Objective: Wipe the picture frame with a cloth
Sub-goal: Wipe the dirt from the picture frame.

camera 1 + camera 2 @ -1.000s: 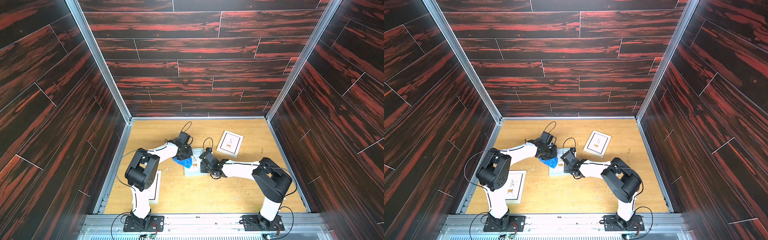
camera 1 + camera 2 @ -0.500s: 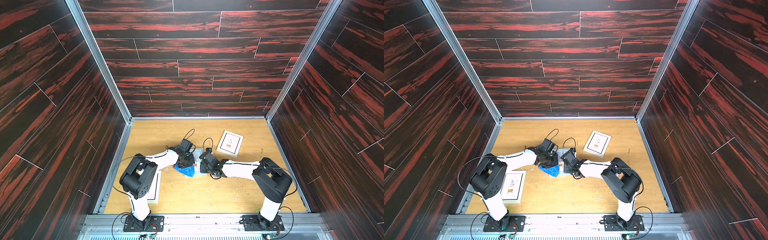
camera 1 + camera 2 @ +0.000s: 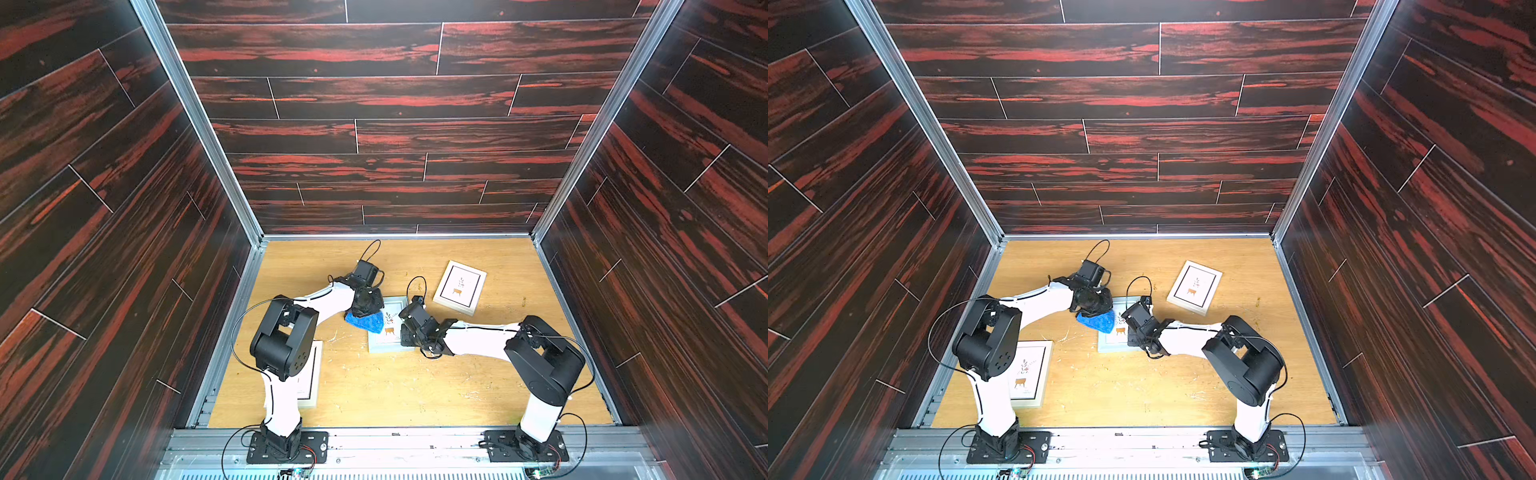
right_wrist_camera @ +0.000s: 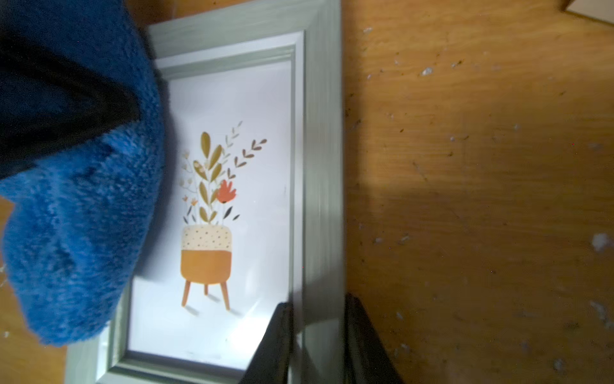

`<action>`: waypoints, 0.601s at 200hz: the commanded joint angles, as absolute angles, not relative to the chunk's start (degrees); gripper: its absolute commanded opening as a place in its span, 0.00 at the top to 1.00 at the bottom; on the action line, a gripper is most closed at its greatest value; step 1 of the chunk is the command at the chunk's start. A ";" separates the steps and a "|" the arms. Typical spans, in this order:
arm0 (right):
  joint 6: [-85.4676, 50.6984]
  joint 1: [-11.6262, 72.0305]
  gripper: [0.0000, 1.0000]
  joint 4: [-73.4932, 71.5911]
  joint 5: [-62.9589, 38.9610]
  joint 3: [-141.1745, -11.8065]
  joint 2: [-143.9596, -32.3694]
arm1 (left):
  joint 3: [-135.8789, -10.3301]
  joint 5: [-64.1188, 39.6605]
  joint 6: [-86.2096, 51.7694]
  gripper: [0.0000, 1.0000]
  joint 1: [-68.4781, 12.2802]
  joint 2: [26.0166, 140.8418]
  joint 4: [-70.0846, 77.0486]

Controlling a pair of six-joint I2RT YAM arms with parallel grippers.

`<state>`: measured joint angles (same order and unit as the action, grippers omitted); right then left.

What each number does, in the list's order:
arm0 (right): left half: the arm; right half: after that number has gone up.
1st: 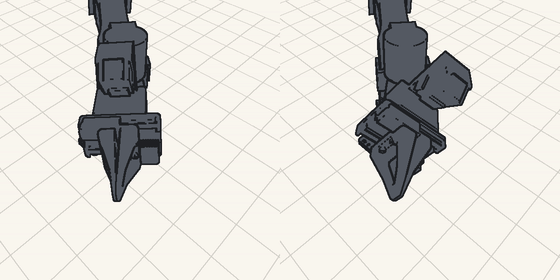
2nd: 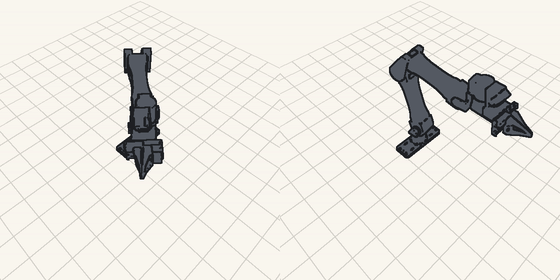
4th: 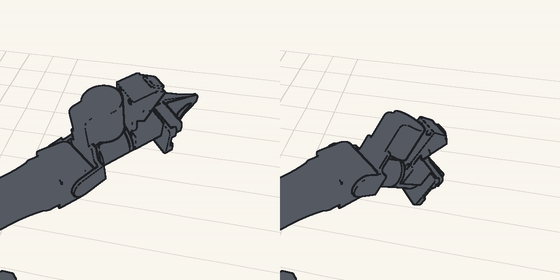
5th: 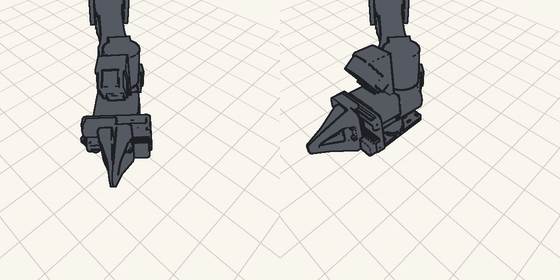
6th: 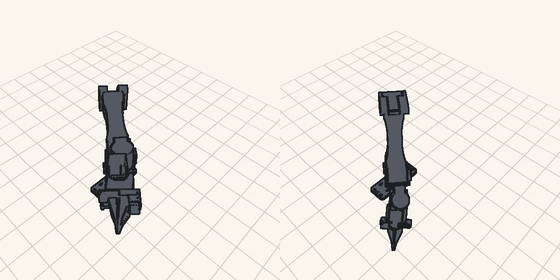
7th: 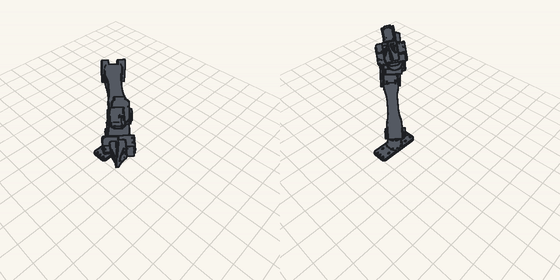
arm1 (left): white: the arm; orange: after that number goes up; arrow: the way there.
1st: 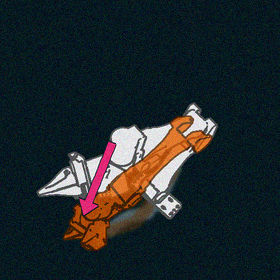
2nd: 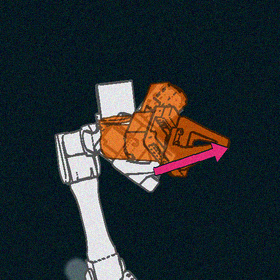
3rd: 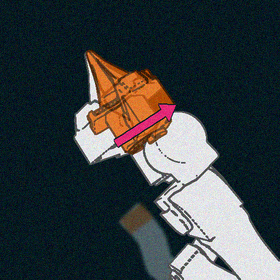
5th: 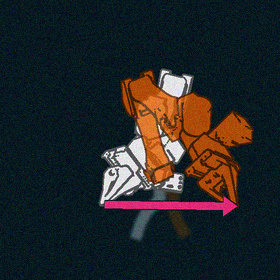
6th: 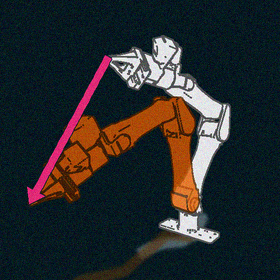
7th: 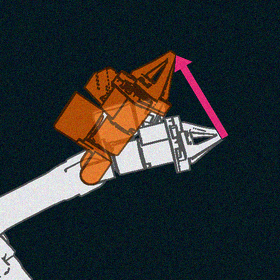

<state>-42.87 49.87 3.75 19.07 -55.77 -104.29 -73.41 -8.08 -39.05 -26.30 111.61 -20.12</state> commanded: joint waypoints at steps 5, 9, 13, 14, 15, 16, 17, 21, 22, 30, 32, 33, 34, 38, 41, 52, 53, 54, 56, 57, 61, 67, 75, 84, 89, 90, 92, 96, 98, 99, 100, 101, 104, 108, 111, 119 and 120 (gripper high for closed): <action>-44.38 49.91 0.98 7.90 18.41 -54.50 -105.17 | -68.86 -7.38 -41.16 1.00 -29.65 110.65 -21.88; -44.36 49.88 0.99 7.83 18.37 -54.53 -105.13 | -68.68 -7.90 -41.60 1.00 -29.63 110.81 -21.10; -44.38 49.86 0.99 7.83 18.37 -54.49 -105.03 | -68.65 -8.22 -42.10 1.00 -29.70 110.91 -20.43; -44.34 49.85 0.99 7.83 18.33 -54.45 -105.03 | -68.64 -8.24 -42.19 1.00 -29.66 110.96 -20.32; -44.36 49.84 0.99 7.87 18.35 -54.43 -104.99 | -68.64 -8.21 -42.27 1.00 -29.68 111.02 -20.18; -44.37 49.84 0.99 7.85 18.36 -54.46 -104.96 | -68.73 -8.15 -42.41 1.00 -29.70 111.10 -20.07; -44.38 49.84 0.99 7.83 18.32 -54.48 -104.95 | -68.77 -7.98 -42.47 1.00 -29.66 111.23 -19.96; -44.37 49.92 0.99 7.89 18.44 -54.34 -104.94 | -69.22 -7.23 -42.65 1.00 -29.54 111.51 -19.83; -44.38 49.92 0.99 7.94 18.40 -54.33 -104.90 | -69.37 -7.00 -42.64 1.00 -29.45 111.61 -19.89; -44.38 49.89 0.99 7.99 18.54 -54.37 -104.78 | -71.10 -6.03 -42.25 1.00 -28.59 112.35 -21.47; -44.32 49.85 0.99 7.97 18.54 -54.35 -104.73 | -71.50 -6.01 -42.03 1.00 -28.26 112.51 -22.07; -44.31 49.84 0.99 7.99 18.59 -54.33 -104.75 | -71.65 -6.04 -41.98 1.00 -28.06 112.59 -22.28; -44.30 49.84 0.99 8.04 18.57 -54.33 -104.76 | -71.86 -6.05 -41.95 1.00 -27.92 112.63 -22.39; -44.21 49.89 0.99 8.08 18.66 -54.43 -104.62 | -72.10 -6.23 -41.84 1.00 -27.33 112.68 -22.57; -44.14 49.90 0.99 8.22 18.74 -54.48 -104.62 | -72.06 -6.45 -41.84 1.00 -26.86 112.50 -22.44; -44.12 49.88 0.99 8.53 19.08 -54.58 -104.69 | -71.41 -5.90 -41.21 1.00 -26.19 110.97 -23.13; -44.12 49.90 0.99 8.57 19.12 -54.67 -104.73 | -71.34 -5.76 -41.17 1.00 -26.15 110.72 -23.30; -44.12 49.92 0.99 8.60 19.26 -54.73 -104.76 | -71.27 -5.65 -41.07 1.00 -26.17 110.51 -23.47; -44.12 49.88 0.99 8.68 19.32 -54.68 -104.76 | -71.12 -5.46 -40.92 1.00 -26.27 110.16 -23.67; -44.12 49.90 0.99 8.69 19.33 -54.68 -104.76 | -71.03 -5.41 -40.89 1.00 -26.32 109.83 -23.87; -44.06 49.89 0.99 8.62 19.46 -54.68 -104.85 | -70.42 -5.28 -40.79 1.00 -26.58 108.70 -24.28; -44.12 49.87 0.98 8.63 19.51 -54.67 -104.88 | -69.06 -5.19 -40.69 1.00 -27.33 106.87 -24.64; -44.18 49.86 0.99 8.48 19.59 -54.68 -105.06 | -66.38 -5.01 -41.05 1.00 -28.58 104.25 -24.66; -44.27 49.90 0.99 8.32 19.44 -54.82 -105.35 | -63.18 -4.67 -41.51 1.00 -30.11 101.64 -24.29; -44.29 49.88 0.99 8.27 19.34 -54.93 -105.46 | -61.62 -4.18 -41.98 1.00 -30.89 100.69 -23.97; -44.29 49.90 0.98 8.27 19.34 -54.93 -105.51 | -61.18 -4.16 -42.08 1.00 -31.04 100.66 -23.89; -44.30 49.89 0.99 8.26 19.16 -55.00 -105.50 | -60.49 -4.03 -42.25 1.00 -31.34 100.69 -23.79; -44.25 49.91 0.99 8.18 19.12 -55.03 -105.62 | -59.01 -4.05 -42.49 1.00 -31.73 98.85 -23.47; -44.26 49.92 0.99 8.18 19.04 -55.13 -105.62 | -58.46 -4.18 -42.64 1.00 -31.90 98.73 -23.25; -44.24 49.92 0.99 8.13 18.97 -55.12 -105.59 | -58.14 -4.24 -42.72 1.00 -31.95 98.67 -23.14; -44.27 49.88 0.99 8.11 18.98 -55.07 -105.62 | -57.94 -4.36 -42.72 1.00 -31.97 98.55 -23.04; -44.24 49.86 0.99 8.10 18.98 -55.09 -105.63 | -57.71 -4.47 -42.80 1.00 -31.98 98.50 -22.94; -44.20 49.89 0.99 8.13 18.97 -55.09 -105.64 | -57.09 -5.00 -42.88 1.00 -31.99 98.37 -22.74; -44.20 49.90 0.99 8.06 18.87 -55.02 -105.64 | -56.50 -5.54 -43.05 1.00 -31.99 98.49 -22.56; -44.12 49.92 0.99 8.12 18.83 -55.02 -105.60 | -56.37 -5.69 -43.08 1.00 -31.99 98.71 -22.44; -44.07 49.84 0.99 8.10 18.97 -54.95 -105.48 | -56.68 -5.59 -42.72 1.00 -31.62 99.43 -22.41; -44.05 49.88 0.99 8.09 18.93 -54.94 -105.43 | -56.73 -5.61 -42.63 1.00 -31.54 99.59 -22.41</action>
<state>-42.85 49.98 3.81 19.09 -55.77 -104.29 -58.87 -6.50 -42.13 -31.75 99.48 -19.25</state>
